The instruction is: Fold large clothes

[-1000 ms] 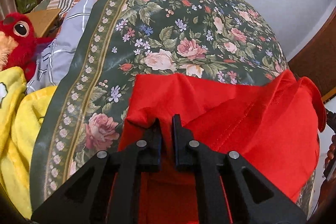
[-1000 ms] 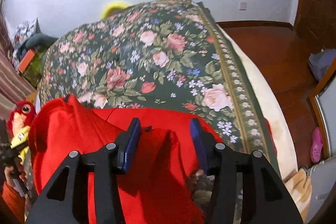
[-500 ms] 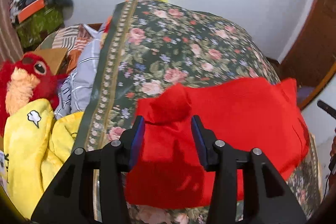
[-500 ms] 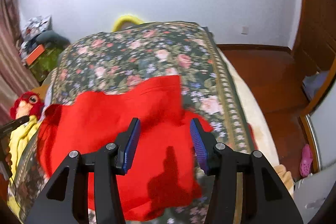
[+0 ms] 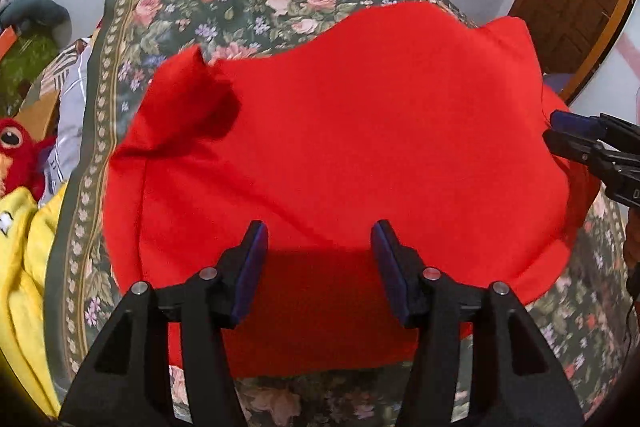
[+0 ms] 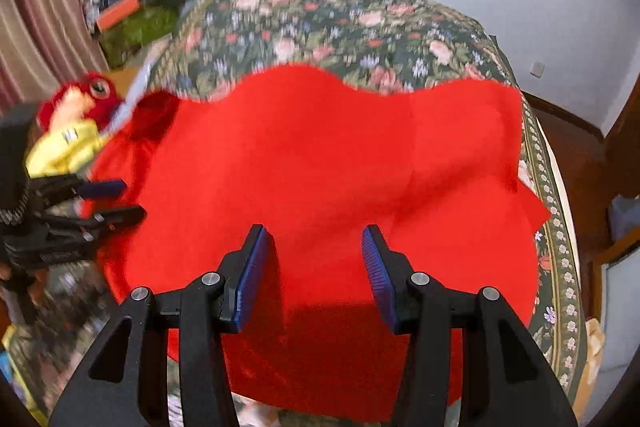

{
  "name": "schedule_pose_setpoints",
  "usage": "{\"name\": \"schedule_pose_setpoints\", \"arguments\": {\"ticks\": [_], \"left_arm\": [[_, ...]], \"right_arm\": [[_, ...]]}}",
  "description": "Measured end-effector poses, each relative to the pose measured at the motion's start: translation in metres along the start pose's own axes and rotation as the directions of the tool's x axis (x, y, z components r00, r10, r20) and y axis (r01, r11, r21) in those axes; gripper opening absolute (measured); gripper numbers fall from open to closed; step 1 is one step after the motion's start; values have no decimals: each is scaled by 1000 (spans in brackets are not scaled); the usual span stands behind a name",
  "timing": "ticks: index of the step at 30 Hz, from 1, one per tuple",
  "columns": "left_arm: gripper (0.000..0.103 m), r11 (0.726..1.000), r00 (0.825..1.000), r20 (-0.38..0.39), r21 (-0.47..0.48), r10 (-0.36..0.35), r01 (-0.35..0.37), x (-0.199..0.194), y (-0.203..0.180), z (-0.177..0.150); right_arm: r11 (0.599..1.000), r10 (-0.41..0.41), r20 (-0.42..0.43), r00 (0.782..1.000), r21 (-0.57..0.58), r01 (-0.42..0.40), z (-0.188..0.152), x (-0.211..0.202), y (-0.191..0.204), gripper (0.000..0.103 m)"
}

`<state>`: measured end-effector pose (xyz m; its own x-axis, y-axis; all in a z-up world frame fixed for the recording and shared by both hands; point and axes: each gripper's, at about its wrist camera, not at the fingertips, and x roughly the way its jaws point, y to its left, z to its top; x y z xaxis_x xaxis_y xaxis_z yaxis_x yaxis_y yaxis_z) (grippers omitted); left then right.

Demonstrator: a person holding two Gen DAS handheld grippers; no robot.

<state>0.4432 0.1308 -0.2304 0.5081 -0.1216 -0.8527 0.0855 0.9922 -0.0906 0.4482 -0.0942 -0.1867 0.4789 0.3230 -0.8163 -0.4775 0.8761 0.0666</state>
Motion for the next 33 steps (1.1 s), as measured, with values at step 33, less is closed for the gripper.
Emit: {"name": "schedule_pose_setpoints", "arguments": {"ticks": [33], "left_arm": [[72,981,992,63,-167,113,-102,-30,53,-4]], "right_arm": [[992,-100,16,995,82,98,-34,-28,-36,70]]}}
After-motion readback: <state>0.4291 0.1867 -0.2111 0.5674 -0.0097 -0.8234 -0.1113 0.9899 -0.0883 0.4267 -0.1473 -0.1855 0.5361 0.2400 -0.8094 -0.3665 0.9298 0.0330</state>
